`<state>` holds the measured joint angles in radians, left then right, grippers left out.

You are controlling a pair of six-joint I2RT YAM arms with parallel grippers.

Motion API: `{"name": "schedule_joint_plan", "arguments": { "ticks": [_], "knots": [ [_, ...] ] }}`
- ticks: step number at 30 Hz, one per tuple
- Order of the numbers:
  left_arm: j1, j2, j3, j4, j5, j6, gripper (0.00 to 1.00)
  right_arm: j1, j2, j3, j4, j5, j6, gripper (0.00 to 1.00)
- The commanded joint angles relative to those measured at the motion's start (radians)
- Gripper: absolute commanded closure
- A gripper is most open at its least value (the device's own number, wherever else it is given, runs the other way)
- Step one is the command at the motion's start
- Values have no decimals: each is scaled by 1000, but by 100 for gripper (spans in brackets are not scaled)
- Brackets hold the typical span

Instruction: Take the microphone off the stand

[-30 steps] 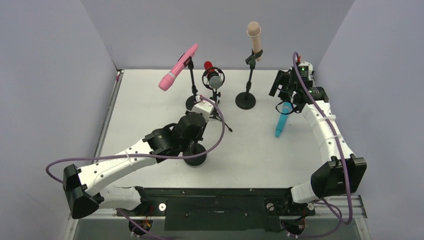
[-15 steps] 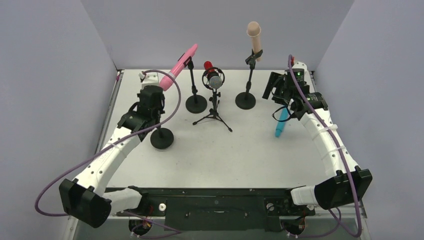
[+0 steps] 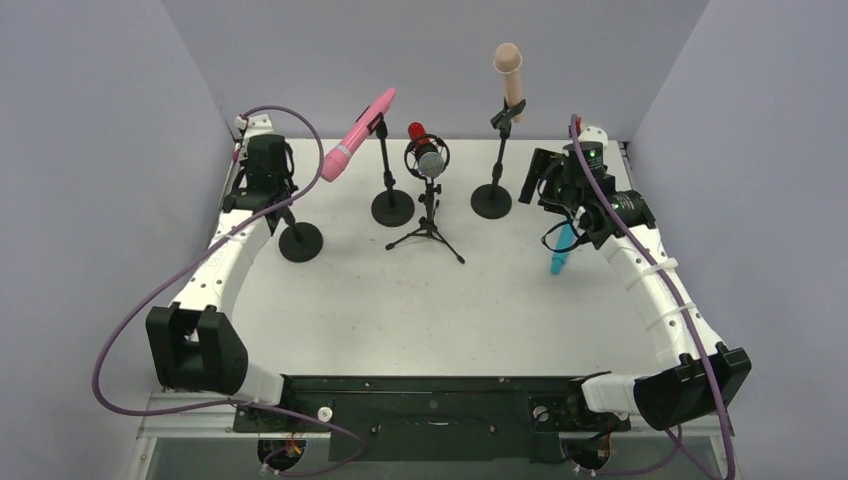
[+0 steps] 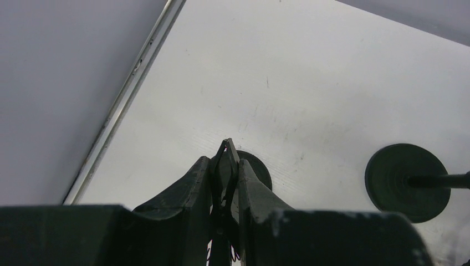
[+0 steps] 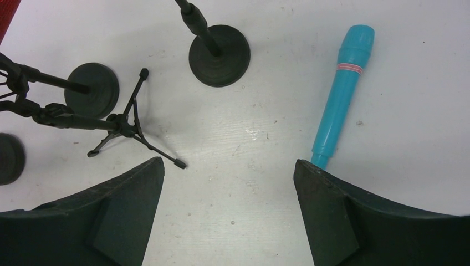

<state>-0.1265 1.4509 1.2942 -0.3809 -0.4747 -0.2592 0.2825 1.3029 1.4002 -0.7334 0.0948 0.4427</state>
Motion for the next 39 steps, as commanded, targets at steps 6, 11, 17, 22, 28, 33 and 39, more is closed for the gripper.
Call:
{"name": "schedule_joint_plan", "arguments": {
  "ticks": [6,11,17,22,28,33,39],
  "knots": [
    [55,49,80,126,47,28,100,23,-36,0,0,37,7,18],
    [56,48,64,133,36,18,83,35,-37,10,-1,33,8,18],
    [62,39,84,119,35,28,17,47,-34,13,0,31,10,18],
    [64,17,121,96,32,30,3,54,-37,14,1,34,11,18],
    [74,-25,206,34,25,27,4,59,-38,13,3,34,9,17],
    [77,-65,273,-36,32,14,4,64,-47,13,4,34,10,17],
    [53,-179,314,-91,125,32,4,66,-57,13,7,44,4,16]
  ]
}}
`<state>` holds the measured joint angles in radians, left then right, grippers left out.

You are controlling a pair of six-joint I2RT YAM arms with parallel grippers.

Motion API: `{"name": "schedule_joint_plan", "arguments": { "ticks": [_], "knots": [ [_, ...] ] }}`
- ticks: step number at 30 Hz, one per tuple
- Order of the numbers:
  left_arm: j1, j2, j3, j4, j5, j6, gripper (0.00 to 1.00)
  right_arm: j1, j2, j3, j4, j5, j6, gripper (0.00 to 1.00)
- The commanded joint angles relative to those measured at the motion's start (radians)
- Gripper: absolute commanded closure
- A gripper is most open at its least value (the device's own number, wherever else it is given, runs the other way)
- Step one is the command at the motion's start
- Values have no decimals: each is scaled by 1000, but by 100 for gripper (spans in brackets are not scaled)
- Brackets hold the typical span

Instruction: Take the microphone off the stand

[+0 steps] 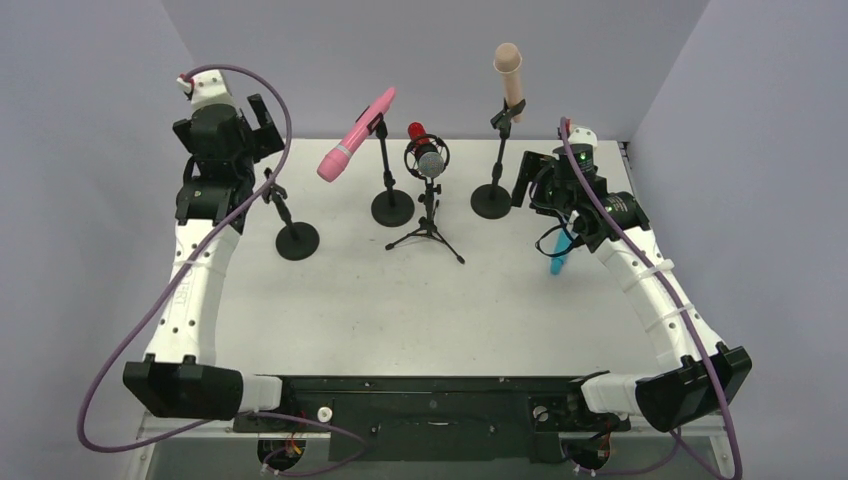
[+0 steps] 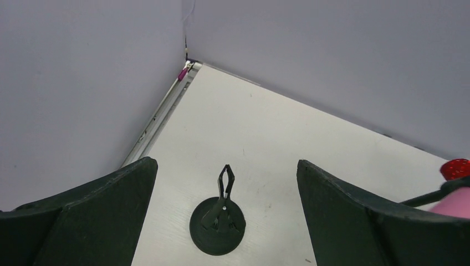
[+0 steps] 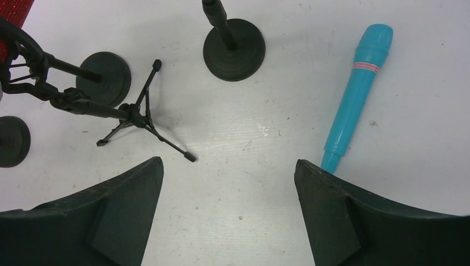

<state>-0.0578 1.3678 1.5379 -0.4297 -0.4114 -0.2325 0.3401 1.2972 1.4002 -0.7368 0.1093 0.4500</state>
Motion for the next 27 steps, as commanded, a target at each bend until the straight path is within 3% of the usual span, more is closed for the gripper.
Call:
{"name": "schedule_joint_plan", "arguments": {
  "ticks": [1,8,16,20,27],
  "knots": [
    [-43,-108,71,-50,62,17,4,8,-52,13,10,30,-6,16],
    [-318,-221,13,-57,-66,95,4,12,-72,5,44,29,-16,16],
    [-657,-271,-128,-38,-140,47,4,14,-96,-17,141,17,-28,16],
    [-734,-281,-226,-18,-126,-18,4,14,-87,-13,223,3,-65,15],
    [-767,-307,-331,-12,-41,-78,4,4,15,83,406,11,-263,11]
  ]
}}
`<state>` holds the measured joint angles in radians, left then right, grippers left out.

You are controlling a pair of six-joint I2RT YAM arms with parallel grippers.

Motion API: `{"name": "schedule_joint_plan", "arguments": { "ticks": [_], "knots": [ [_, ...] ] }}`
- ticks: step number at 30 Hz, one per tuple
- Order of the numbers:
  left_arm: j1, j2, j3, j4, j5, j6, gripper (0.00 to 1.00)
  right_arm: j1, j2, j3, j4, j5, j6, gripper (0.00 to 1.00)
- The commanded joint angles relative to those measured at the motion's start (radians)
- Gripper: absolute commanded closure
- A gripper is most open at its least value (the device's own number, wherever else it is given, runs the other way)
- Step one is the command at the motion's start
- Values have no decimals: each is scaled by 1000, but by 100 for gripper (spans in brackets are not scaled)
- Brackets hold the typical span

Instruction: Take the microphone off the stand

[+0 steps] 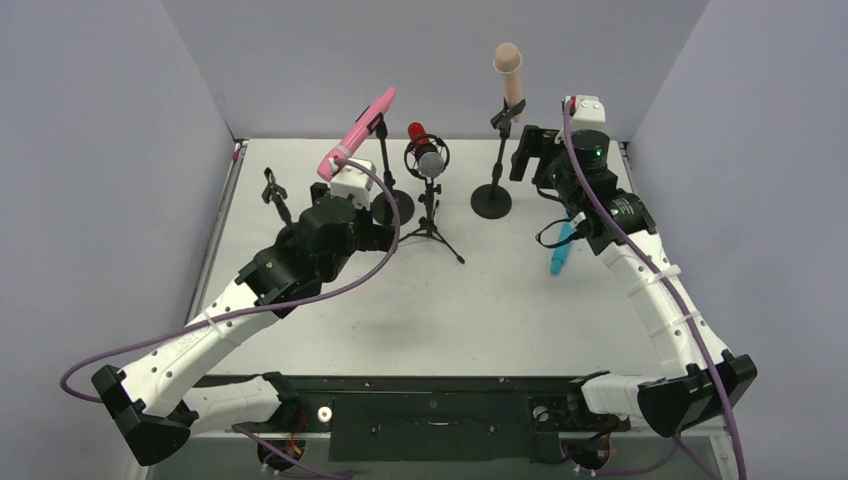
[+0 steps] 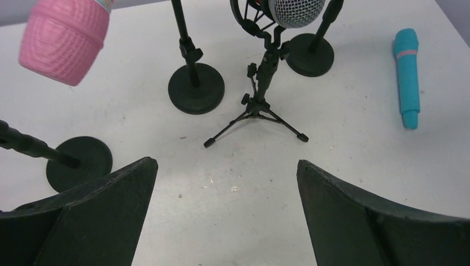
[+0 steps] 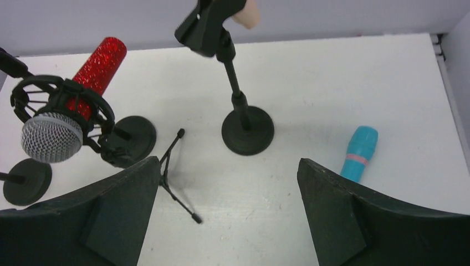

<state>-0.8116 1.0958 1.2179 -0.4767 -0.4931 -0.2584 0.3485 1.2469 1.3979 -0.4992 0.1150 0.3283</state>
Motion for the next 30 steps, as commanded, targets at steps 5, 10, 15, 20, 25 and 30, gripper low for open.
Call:
{"name": "schedule_joint_plan", "arguments": {
  "ticks": [5,10,15,20,25,30],
  "knots": [
    [-23,-66,-41,19,59,-57,4,-14,157,161,278,-92,-245,8],
    [-27,-97,-45,-14,90,-70,4,-21,221,191,398,-166,-335,6],
    [-31,-129,-36,-48,75,-69,4,-21,287,234,477,-199,-405,7],
    [-31,-154,-41,-57,77,-76,4,-20,338,259,574,-172,-441,7],
    [-32,-167,-38,-68,81,-75,4,-21,394,317,580,-163,-480,7],
    [-32,-166,-32,-75,82,-70,4,-13,426,339,610,-133,-498,9]
  ]
}}
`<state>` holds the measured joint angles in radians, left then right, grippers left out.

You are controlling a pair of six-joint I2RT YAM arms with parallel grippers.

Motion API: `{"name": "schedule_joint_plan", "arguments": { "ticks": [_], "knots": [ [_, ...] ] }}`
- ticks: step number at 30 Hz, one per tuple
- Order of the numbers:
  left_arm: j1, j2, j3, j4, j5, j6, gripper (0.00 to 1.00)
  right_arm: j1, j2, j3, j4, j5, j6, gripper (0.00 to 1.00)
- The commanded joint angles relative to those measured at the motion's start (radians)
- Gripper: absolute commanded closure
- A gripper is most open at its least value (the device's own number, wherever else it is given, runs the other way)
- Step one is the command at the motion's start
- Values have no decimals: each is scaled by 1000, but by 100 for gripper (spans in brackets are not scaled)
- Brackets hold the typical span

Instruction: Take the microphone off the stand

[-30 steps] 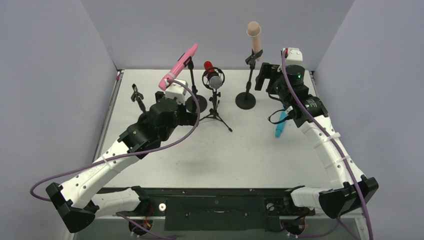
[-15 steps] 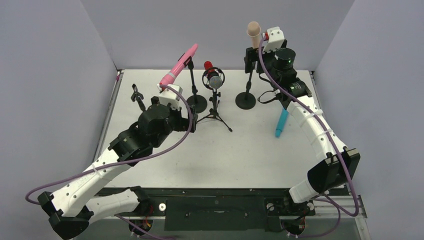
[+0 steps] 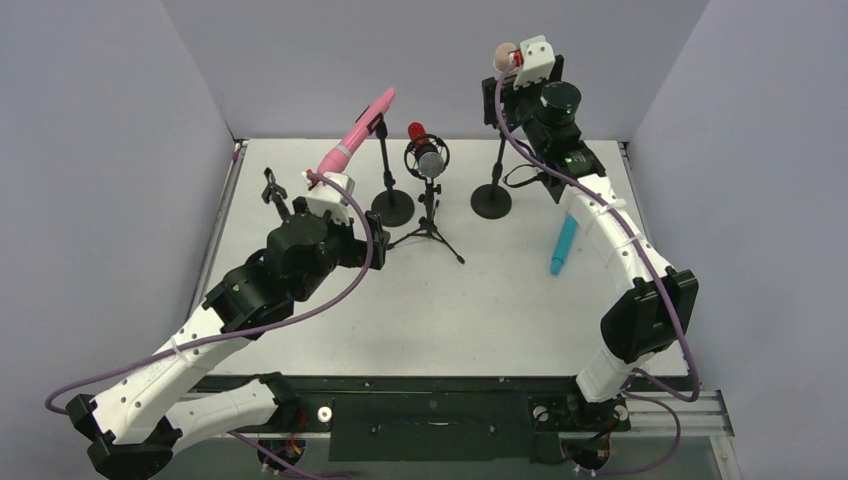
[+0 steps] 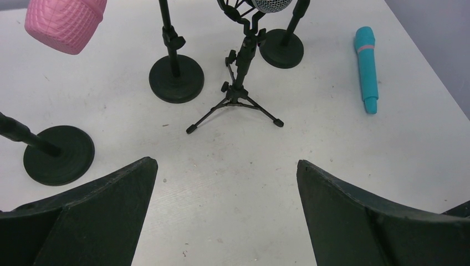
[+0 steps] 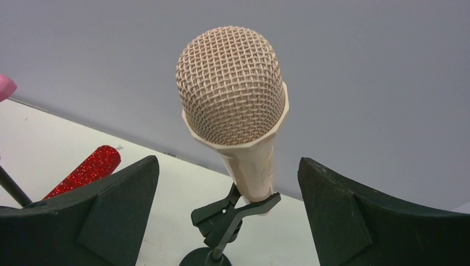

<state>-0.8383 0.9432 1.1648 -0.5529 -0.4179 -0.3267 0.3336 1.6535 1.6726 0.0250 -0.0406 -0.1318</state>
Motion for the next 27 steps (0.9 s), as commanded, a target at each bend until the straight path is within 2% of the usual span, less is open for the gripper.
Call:
{"name": "schedule_joint_plan", "arguments": {
  "ticks": [1,9,11,14,21,23,25,27],
  "knots": [
    [-5,-10,26,-1,7,0,4,5,31,79,81,28,-48,10],
    [-5,3,41,-12,15,3,4,20,35,73,123,114,-89,20],
    [-5,6,40,-9,19,0,4,22,38,81,115,122,-106,26],
    [-5,9,34,-5,24,-4,4,24,40,85,107,121,-118,43],
    [-5,25,40,-1,28,-6,4,42,43,123,55,138,-155,70],
    [-6,30,43,1,31,-5,4,44,36,126,46,149,-162,86],
    [-5,33,41,6,34,-6,4,48,31,135,30,165,-179,94],
    [-6,33,35,13,35,-7,4,52,25,145,12,176,-190,96]
  ]
}}
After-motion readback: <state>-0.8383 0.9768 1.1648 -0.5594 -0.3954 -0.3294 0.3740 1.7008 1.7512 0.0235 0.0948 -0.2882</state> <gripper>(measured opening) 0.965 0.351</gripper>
